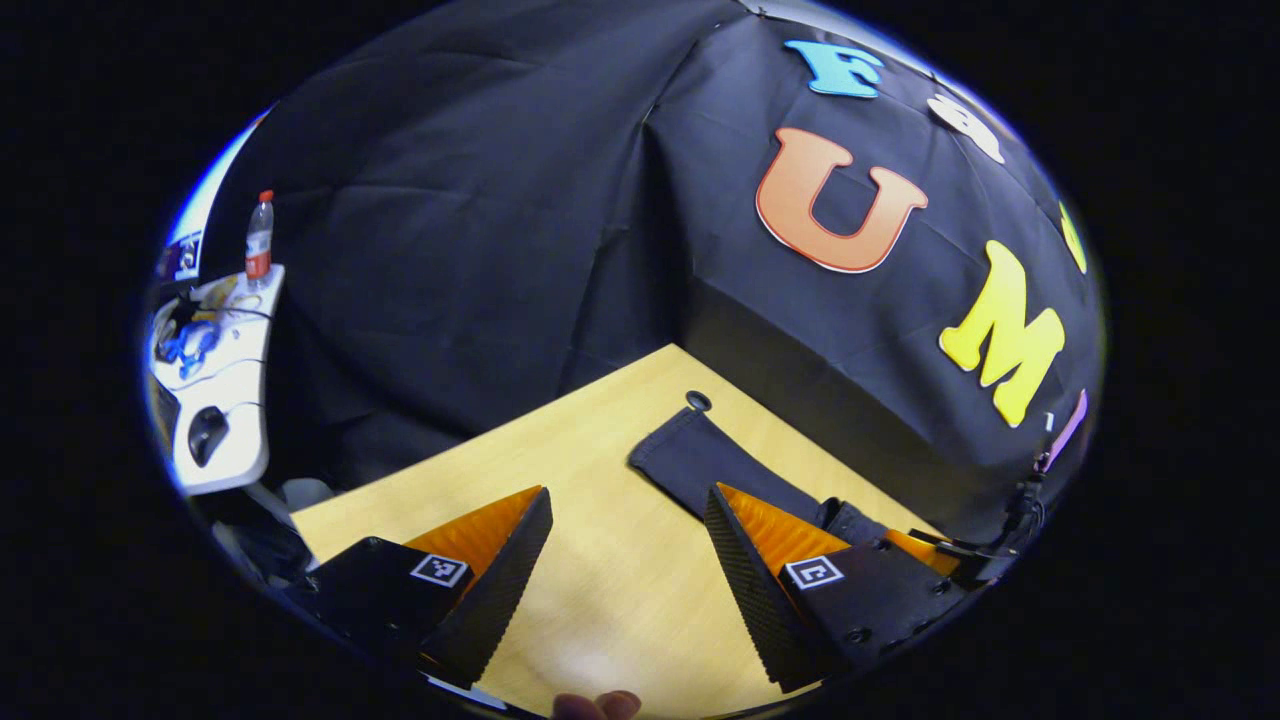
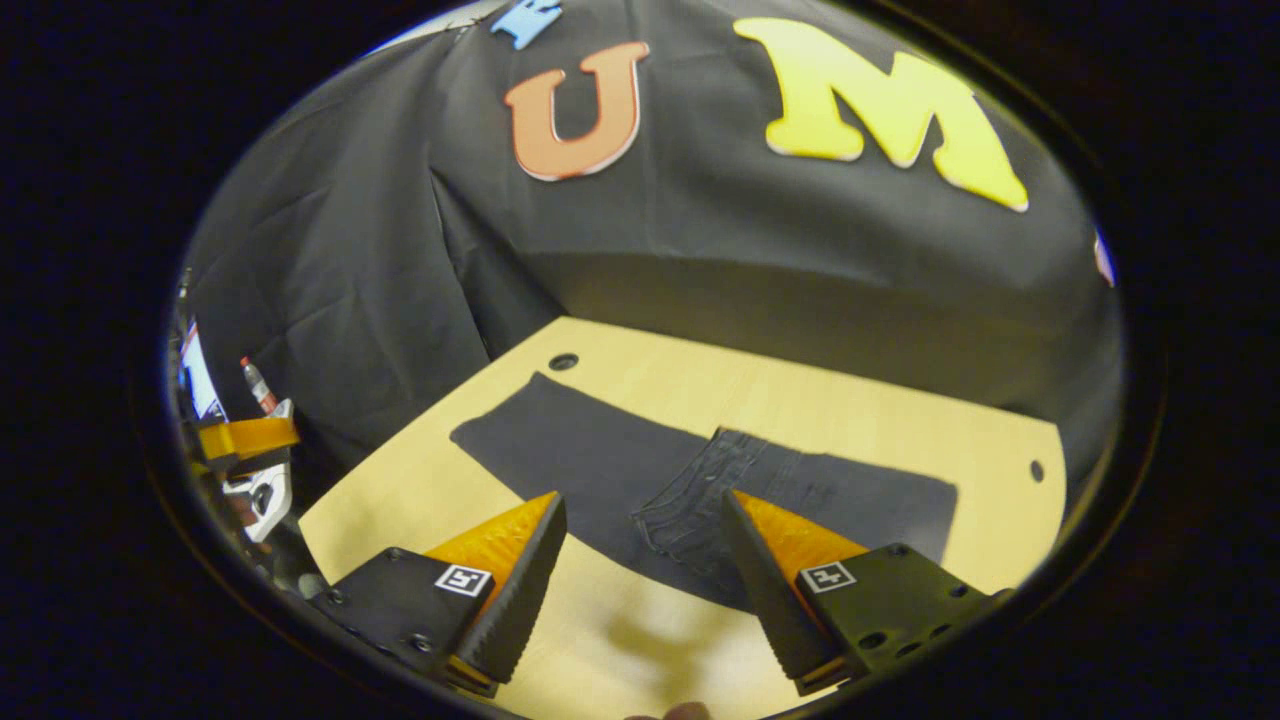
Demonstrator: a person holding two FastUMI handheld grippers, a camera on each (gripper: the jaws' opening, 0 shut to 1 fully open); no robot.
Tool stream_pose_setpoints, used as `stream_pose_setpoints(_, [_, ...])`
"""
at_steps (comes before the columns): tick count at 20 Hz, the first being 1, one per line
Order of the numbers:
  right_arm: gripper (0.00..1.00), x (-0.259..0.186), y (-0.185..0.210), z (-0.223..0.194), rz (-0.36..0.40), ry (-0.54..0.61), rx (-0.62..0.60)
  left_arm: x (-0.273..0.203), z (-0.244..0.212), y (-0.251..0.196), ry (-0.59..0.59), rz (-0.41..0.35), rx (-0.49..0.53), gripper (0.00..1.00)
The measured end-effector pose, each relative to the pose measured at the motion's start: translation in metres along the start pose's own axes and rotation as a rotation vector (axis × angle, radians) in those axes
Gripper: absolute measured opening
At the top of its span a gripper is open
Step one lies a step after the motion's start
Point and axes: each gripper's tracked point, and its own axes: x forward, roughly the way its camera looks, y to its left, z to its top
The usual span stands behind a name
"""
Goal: Grasp the waist and the cuffs of the jeans and fold them to make the two legs overlap; first hold the waist and fold one-third of the jeans toward the cuffs, then hold the cuffs and fold the remaining one-third in the same direction to finish folding.
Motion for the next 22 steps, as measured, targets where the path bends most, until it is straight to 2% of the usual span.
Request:
stream_pose_setpoints(1, [0.99,-0.02,-0.006,0.006,-0.007,-0.023,-0.022,0.013,-0.002,-0.006,0.022,-0.027,-0.036,0.99])
stream_pose_setpoints(3, [0.96,-0.057,-0.02,0.013,-0.034,-0.05,-0.037,0.042,-0.008,-0.017,0.079,-0.093,-0.168,0.99])
stream_pose_setpoints(4, [0.92,-0.072,-0.029,0.014,-0.053,-0.051,-0.019,0.058,-0.01,-0.021,0.104,-0.123,-0.249,0.99])
stream_pose_setpoints(6, [0.96,-0.101,-0.052,0.013,-0.098,-0.049,0.039,0.091,-0.012,-0.026,0.16,-0.157,-0.417,0.99])
stream_pose_setpoints(8, [0.96,-0.123,-0.076,0.011,-0.153,-0.053,0.097,0.115,-0.018,-0.023,0.204,-0.151,-0.53,0.99])
stream_pose_setpoints(11, [0.96,-0.15,-0.113,-0.002,-0.24,-0.053,0.121,0.142,-0.034,-0.013,0.255,-0.133,-0.642,0.99])
stream_pose_setpoints(14, [0.96,-0.167,-0.136,-0.033,-0.296,0.004,0.215,0.164,-0.049,-0.015,0.27,-0.108,-0.648,0.99])
stream_pose_setpoints(15, [0.93,-0.171,-0.145,-0.039,-0.311,0.01,0.246,0.173,-0.05,-0.015,0.274,-0.1,-0.642,0.99])
stream_pose_setpoints(16, [0.96,-0.174,-0.155,-0.045,-0.331,0.017,0.268,0.18,-0.054,-0.015,0.28,-0.088,-0.638,0.99])
stream_pose_setpoints(18, [0.96,-0.177,-0.167,-0.056,-0.369,0.032,0.286,0.19,-0.058,-0.012,0.289,-0.063,-0.619,0.99])
stream_pose_setpoints(22, [0.96,-0.184,-0.176,-0.066,-0.389,0.05,0.297,0.208,-0.05,-0.019,0.265,-0.075,-0.631,0.99])
